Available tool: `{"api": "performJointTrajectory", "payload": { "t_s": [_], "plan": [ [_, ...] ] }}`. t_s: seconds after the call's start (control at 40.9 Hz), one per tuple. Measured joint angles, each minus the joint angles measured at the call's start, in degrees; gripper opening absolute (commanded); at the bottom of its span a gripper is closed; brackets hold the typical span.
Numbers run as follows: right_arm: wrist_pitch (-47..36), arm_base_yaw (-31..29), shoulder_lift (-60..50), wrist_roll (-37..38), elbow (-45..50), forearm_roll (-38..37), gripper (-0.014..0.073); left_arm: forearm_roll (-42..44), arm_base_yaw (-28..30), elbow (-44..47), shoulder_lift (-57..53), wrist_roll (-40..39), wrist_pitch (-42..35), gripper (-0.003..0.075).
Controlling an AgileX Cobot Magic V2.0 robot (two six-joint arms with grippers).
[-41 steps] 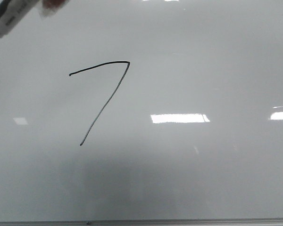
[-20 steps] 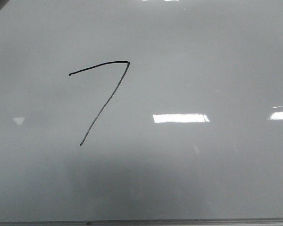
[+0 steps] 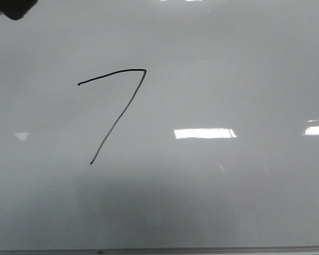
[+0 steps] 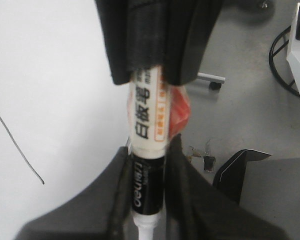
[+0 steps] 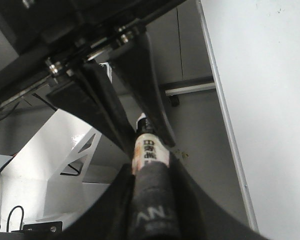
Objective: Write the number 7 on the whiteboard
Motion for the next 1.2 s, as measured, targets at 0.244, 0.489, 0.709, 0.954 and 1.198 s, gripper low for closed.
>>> {"api": "performJointTrajectory", "payload": {
  "t_s": [0.244, 0.489, 0.709, 0.954, 1.198],
  "plan": [
    [-3.1, -1.3, -3.8, 0.0, 0.1, 0.0, 0.0452, 0.0, 0.0, 0.0, 0.1, -0.3, 0.0, 0.0008],
    [-8.4, -14.0, -19.5, 3.8, 11.5, -0.8, 0.0388, 8.8, 9.0, 0.1, 3.3, -14.9, 1.7, 0.0008],
    [-26.3, -26.7, -40.1, 12.1, 36.6, -1.0, 0.0226, 16.0, 34.0, 7.2, 3.4, -23.9, -2.8, 0.0008],
    [-32.9, -30.1, -52.1, 12.8, 48.9, -1.0, -0.0057, 16.1, 50.0, 18.9, 3.4, -24.3, -19.7, 0.0008],
    [-33.9, -30.3, -54.9, 13.0, 52.2, -0.9, -0.0069, 14.5, 55.2, 24.0, 7.5, -24.3, -36.1, 0.0008]
  ]
}}
